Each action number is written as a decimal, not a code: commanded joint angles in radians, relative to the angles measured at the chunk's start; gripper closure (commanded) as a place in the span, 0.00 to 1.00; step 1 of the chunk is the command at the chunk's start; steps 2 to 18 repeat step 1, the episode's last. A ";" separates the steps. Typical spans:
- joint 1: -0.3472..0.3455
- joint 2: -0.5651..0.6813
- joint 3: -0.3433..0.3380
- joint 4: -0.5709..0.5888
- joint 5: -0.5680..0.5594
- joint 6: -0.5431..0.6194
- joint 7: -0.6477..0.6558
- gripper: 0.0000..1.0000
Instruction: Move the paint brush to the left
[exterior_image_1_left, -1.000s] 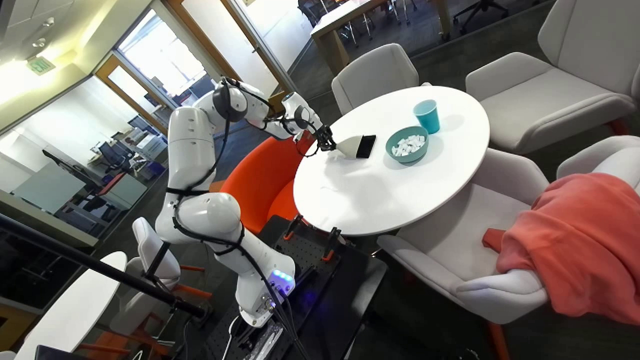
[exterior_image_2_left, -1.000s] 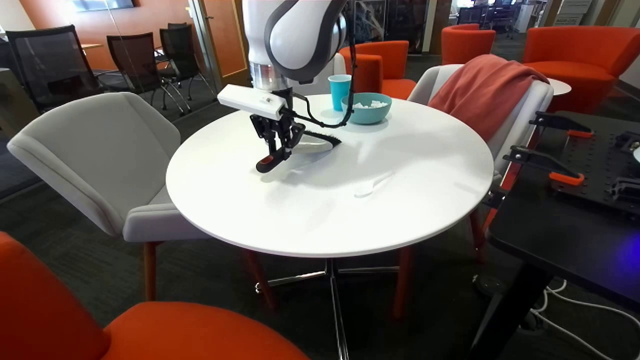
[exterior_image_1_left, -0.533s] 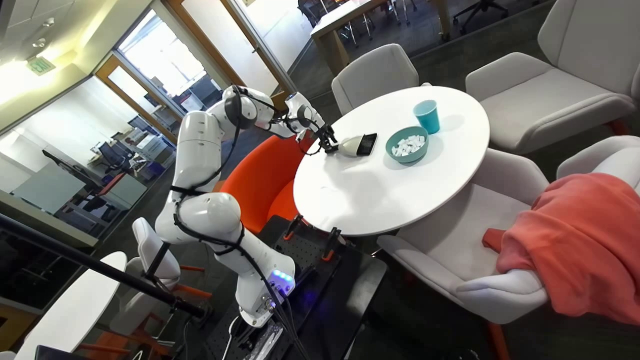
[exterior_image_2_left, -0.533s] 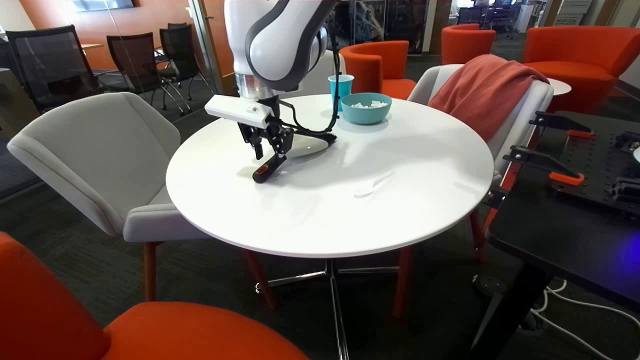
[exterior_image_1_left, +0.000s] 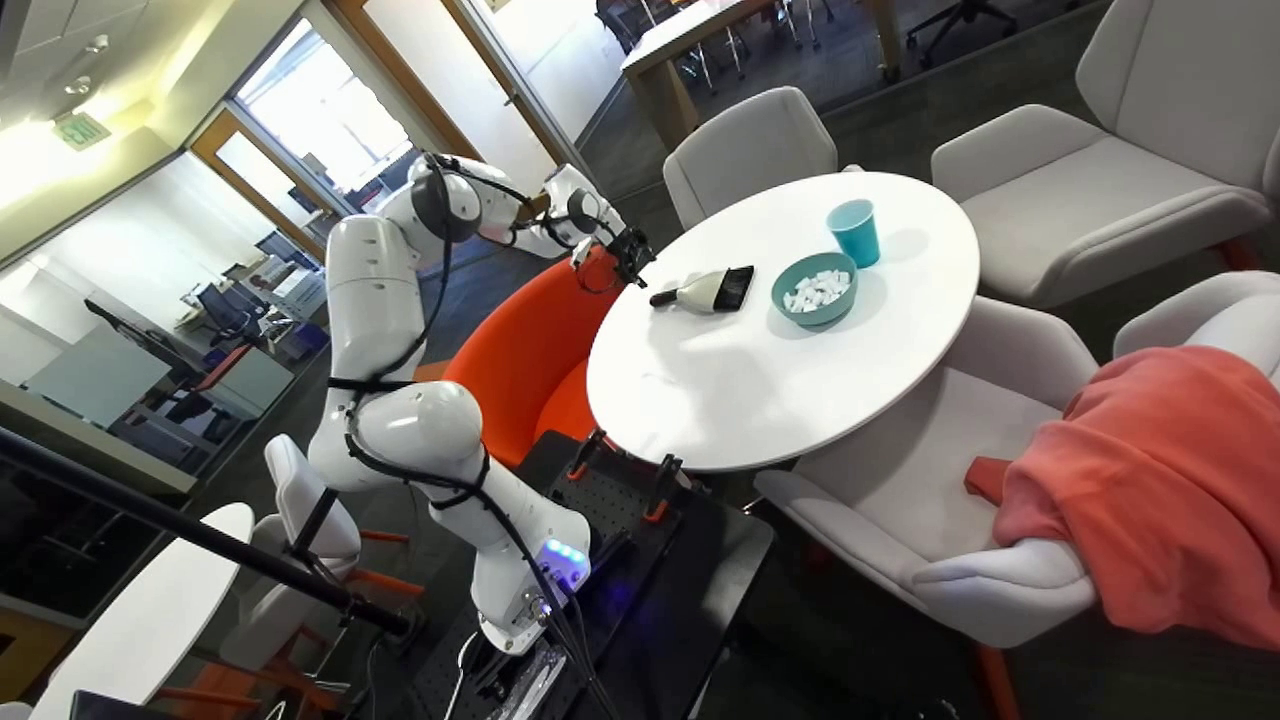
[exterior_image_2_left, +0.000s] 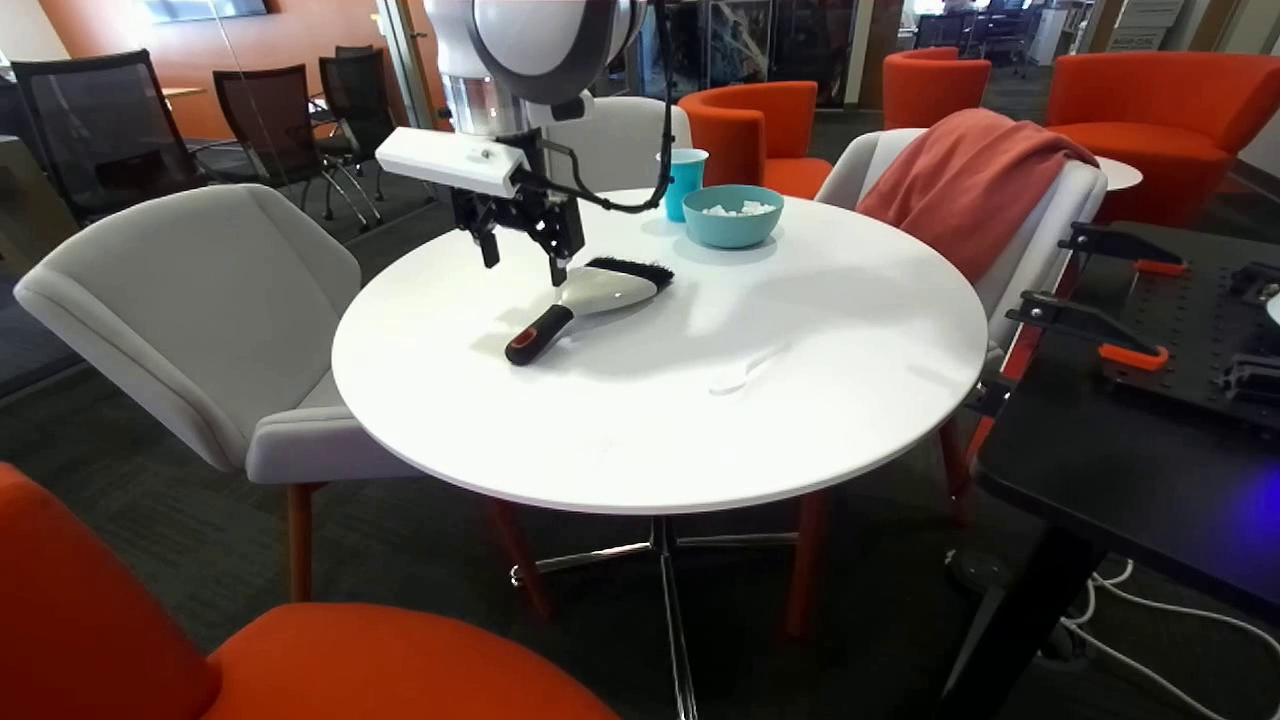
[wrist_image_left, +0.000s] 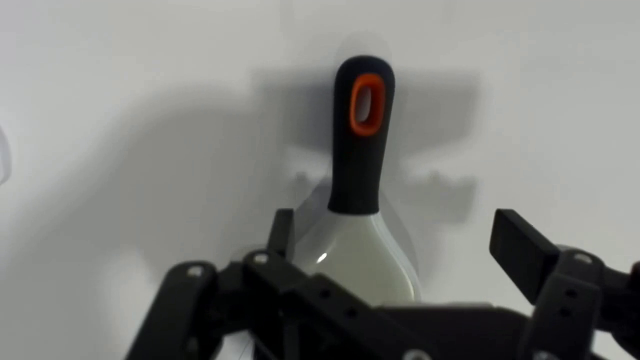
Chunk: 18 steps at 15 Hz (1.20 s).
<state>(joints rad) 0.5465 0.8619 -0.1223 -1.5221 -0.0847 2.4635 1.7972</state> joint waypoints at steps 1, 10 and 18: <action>0.028 -0.149 -0.038 -0.141 -0.081 -0.084 0.091 0.00; 0.028 -0.149 -0.038 -0.141 -0.081 -0.084 0.091 0.00; 0.028 -0.149 -0.038 -0.141 -0.081 -0.084 0.091 0.00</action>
